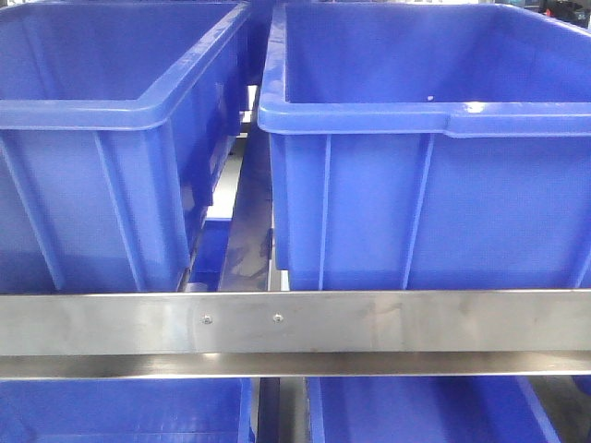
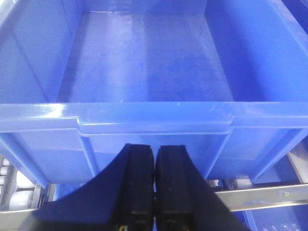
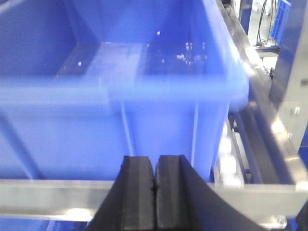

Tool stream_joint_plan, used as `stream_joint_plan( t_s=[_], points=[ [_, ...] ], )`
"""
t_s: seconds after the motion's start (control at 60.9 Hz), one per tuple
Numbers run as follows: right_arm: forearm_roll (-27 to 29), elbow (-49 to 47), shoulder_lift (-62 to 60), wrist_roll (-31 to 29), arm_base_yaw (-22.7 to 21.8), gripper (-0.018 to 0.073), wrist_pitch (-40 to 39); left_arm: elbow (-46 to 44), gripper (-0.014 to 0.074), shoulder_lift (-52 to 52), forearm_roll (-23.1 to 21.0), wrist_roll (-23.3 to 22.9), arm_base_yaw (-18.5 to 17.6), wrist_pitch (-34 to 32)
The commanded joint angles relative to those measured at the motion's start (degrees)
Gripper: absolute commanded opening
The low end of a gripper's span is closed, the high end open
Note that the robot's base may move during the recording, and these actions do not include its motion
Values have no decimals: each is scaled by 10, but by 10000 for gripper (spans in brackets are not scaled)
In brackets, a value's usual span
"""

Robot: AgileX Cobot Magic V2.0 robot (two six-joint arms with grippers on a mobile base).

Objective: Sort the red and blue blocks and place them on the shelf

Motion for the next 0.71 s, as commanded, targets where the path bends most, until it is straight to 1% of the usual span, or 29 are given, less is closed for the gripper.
stream_joint_plan(
  t_s=[0.0, 0.016, 0.164, 0.69],
  points=[
    [-8, 1, -33, -3, -4, 50, -43, -16, 132, -1, -1, -3, 0, -41],
    [-8, -1, -42, -3, -4, 50, -31, -16, 132, -1, -1, -3, 0, -41],
    [-27, 1, -86, -3, -5, 50, -16, -16, 132, 0, -1, -3, 0, -41],
    [-19, 1, -84, -3, -5, 50, -14, -16, 132, 0, -1, -3, 0, -41]
  ],
)
